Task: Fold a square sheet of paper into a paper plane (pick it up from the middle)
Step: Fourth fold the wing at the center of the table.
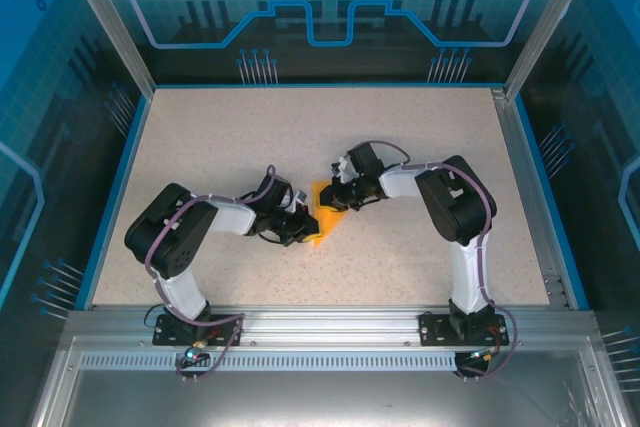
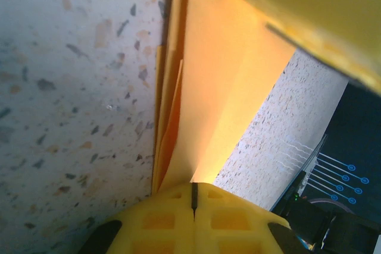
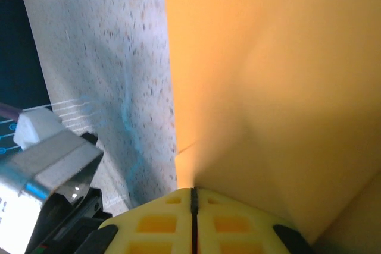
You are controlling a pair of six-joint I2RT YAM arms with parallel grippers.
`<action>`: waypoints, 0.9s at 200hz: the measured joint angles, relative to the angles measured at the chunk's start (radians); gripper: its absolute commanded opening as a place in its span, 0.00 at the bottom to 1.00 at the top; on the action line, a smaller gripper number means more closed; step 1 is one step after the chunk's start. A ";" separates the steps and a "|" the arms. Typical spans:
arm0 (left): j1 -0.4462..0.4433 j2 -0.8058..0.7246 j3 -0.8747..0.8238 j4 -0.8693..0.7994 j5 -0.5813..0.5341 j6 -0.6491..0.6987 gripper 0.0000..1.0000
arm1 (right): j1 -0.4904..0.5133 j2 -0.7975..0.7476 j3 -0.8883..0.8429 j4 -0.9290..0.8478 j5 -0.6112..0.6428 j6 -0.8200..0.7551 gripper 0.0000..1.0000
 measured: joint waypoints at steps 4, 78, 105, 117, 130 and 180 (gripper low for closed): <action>0.000 0.000 -0.001 0.000 0.000 0.003 0.00 | -0.006 0.002 0.005 0.000 0.002 -0.001 0.09; 0.000 -0.001 -0.003 -0.001 0.000 0.034 0.00 | -0.083 0.029 0.074 -0.042 0.053 -0.030 0.10; 0.000 -0.003 -0.003 -0.008 -0.002 0.051 0.00 | -0.083 0.035 0.093 -0.073 0.061 -0.037 0.10; 0.000 -0.003 -0.003 -0.009 -0.003 0.066 0.00 | -0.083 0.035 0.097 -0.079 0.070 -0.038 0.10; 0.000 -0.005 -0.003 -0.011 -0.005 0.073 0.00 | -0.083 0.035 0.105 -0.088 0.082 -0.040 0.11; 0.000 -0.009 -0.006 -0.015 -0.008 0.100 0.00 | -0.086 0.053 0.163 -0.129 0.158 -0.048 0.11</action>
